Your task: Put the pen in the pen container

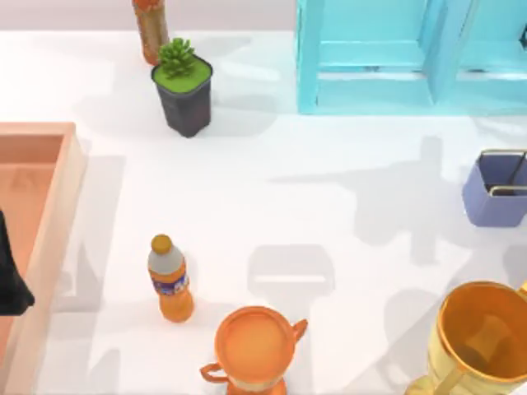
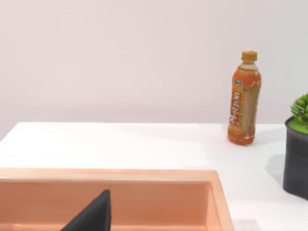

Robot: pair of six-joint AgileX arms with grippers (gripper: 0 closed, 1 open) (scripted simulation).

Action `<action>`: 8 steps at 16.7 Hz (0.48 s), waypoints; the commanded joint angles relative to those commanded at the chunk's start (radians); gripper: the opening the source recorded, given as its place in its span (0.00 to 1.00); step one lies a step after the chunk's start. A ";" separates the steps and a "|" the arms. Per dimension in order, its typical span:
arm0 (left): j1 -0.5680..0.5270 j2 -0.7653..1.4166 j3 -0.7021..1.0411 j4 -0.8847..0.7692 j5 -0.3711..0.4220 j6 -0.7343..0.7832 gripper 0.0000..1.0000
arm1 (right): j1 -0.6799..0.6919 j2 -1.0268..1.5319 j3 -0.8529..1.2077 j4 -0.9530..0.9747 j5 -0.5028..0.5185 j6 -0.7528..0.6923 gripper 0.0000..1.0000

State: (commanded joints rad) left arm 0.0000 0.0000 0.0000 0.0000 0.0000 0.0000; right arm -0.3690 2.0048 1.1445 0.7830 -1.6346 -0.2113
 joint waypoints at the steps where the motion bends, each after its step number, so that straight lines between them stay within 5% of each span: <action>1: 0.000 0.000 0.000 0.000 0.000 0.000 1.00 | 0.000 -0.020 -0.018 -0.045 -0.012 -0.001 0.00; 8: 0.000 0.000 0.000 0.000 0.000 0.000 1.00 | 0.001 -0.067 -0.060 -0.128 -0.039 -0.006 0.00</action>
State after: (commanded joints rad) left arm 0.0000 0.0000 0.0000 0.0000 0.0000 0.0000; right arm -0.3680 1.9374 1.0848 0.6549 -1.6735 -0.2169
